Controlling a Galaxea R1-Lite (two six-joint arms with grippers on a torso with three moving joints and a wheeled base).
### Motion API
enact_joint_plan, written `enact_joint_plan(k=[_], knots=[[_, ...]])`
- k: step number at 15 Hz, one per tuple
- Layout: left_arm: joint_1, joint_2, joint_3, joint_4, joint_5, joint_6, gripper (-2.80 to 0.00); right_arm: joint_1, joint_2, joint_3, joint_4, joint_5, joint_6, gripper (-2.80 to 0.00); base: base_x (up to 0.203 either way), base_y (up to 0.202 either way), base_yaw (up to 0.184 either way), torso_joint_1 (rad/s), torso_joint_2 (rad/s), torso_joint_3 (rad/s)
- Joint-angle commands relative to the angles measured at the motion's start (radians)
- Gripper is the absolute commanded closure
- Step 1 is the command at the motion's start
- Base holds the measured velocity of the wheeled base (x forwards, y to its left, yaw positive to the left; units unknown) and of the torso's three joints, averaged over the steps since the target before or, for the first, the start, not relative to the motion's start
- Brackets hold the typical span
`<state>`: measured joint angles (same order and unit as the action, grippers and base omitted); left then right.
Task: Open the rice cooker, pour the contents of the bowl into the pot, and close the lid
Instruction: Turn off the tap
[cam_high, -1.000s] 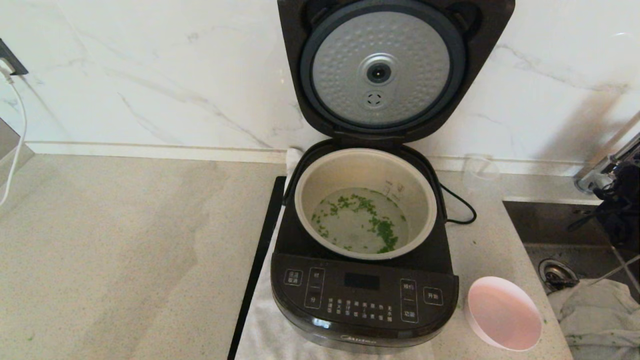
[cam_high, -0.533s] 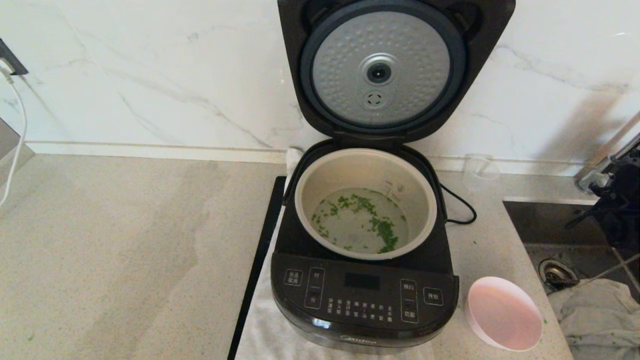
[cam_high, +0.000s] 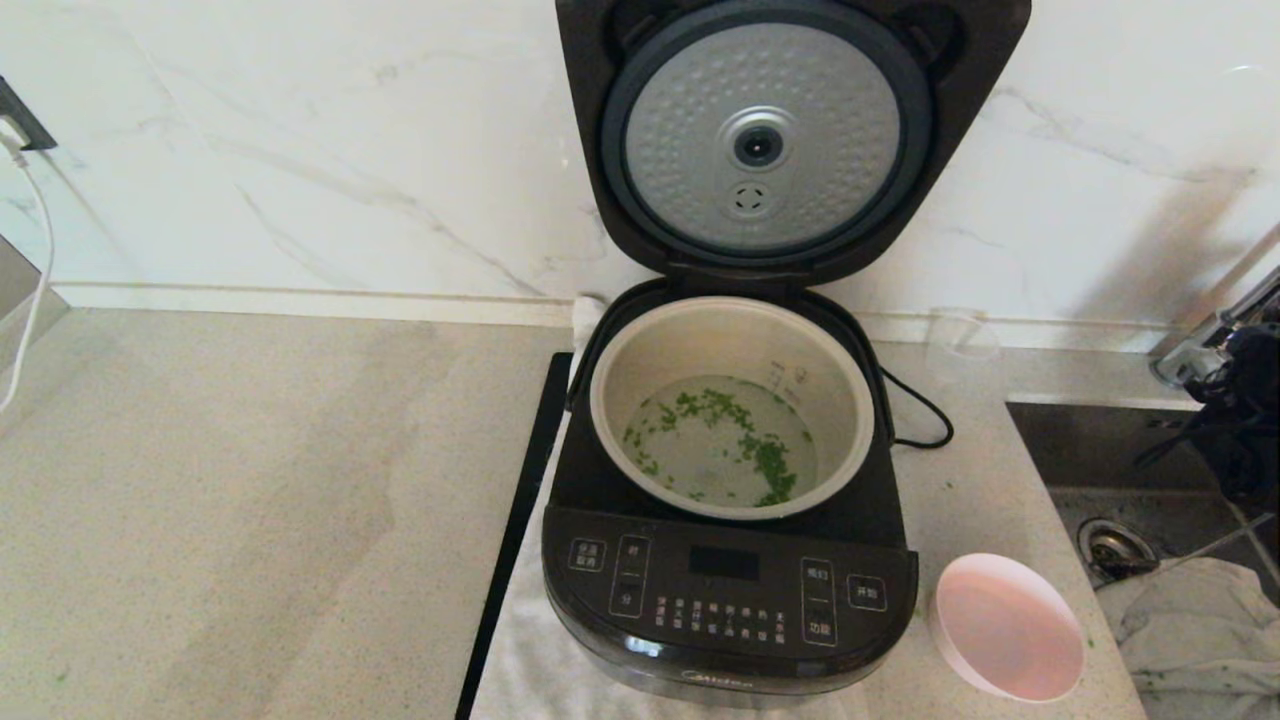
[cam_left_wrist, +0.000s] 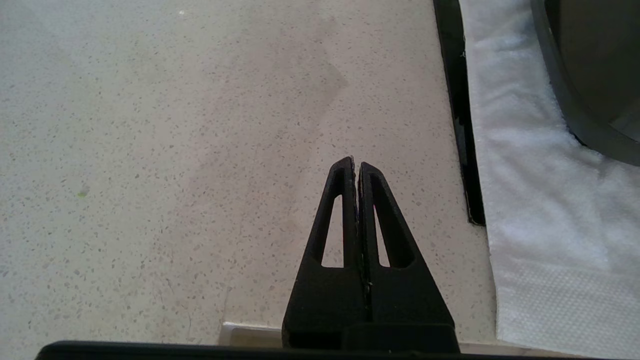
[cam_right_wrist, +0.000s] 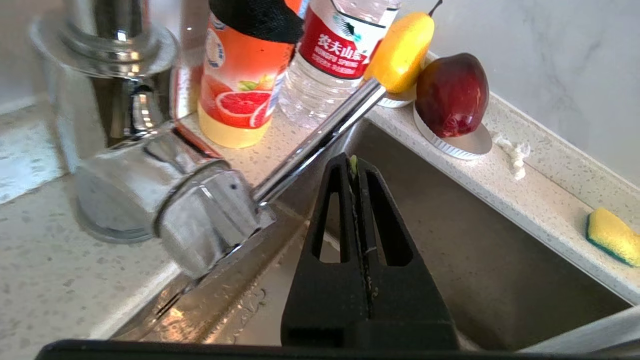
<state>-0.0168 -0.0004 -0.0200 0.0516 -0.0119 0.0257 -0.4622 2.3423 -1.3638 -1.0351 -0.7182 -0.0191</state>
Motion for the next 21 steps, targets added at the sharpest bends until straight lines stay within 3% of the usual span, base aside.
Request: enact_joint_plan(k=[1,11,21], knots=[[0.0,-0.001,0.0,0.001,0.0,0.0,0.0,-0.004,0.01,0.0,-0.005,-0.004,-0.001,0.0,0.0,0.0,0.0,0.0,0.0,0.0],[0.0,-0.001,0.0,0.001,0.0,0.0,0.0,-0.042,0.115,-0.146,0.029,0.003,-0.002,0.0,0.0,0.0,0.0,0.0,0.0,0.0],[0.0,-0.001,0.0,0.001,0.001,0.0,0.0,-0.033,0.118,-0.195,0.015,0.039,0.001,0.0,0.0,0.0,0.0,0.0,0.0,0.0]])
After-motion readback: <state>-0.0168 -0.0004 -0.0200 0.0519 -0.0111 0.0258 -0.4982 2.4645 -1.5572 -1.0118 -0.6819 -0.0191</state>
